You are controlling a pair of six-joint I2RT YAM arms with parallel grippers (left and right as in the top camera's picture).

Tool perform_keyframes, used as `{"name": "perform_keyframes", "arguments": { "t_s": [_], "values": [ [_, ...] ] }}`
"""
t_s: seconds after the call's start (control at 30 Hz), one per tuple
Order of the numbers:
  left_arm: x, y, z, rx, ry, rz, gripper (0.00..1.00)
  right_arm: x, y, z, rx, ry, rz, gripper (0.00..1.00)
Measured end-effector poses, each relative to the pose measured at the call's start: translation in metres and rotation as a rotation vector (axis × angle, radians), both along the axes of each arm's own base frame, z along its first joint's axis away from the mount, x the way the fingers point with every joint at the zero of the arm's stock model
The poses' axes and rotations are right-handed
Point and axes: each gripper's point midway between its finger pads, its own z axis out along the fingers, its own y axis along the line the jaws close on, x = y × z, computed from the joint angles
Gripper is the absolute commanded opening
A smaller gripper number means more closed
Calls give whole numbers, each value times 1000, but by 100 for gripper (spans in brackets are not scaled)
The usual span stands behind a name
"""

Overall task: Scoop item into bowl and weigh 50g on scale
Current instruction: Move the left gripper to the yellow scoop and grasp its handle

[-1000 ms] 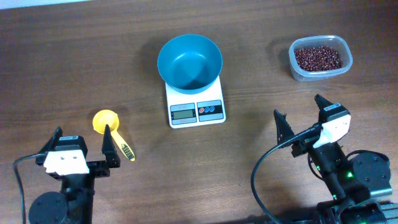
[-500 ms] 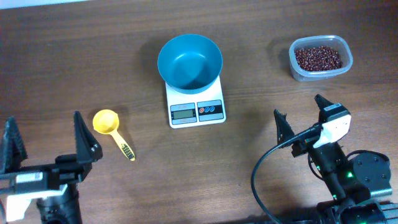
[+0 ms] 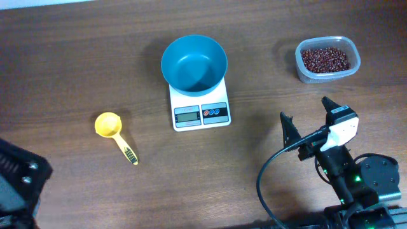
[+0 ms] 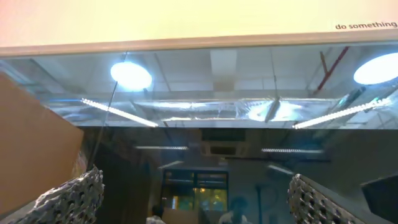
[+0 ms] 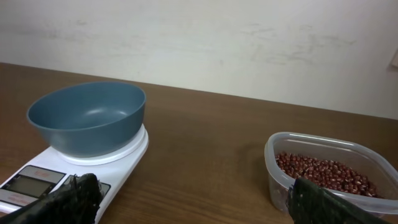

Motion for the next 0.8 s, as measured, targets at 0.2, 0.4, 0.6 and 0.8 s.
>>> {"name": "perform_keyframes", "arguments": {
  "t_s": [0.2, 0.4, 0.6, 0.8],
  "values": [
    [41, 3, 76, -13, 62, 9, 99, 0, 0, 0, 0, -2, 1, 99],
    [150, 0, 76, 3, 538, -7, 99, 0, 0, 0, -1, -2, 1, 99],
    [225, -16, -2, 44, 953, -100, 99, 0, 0, 0, 0, -1, 1, 99],
    [218, -24, -110, 30, 1395, -166, 99, 0, 0, 0, -1, 0, 1, 99]
  ]
}}
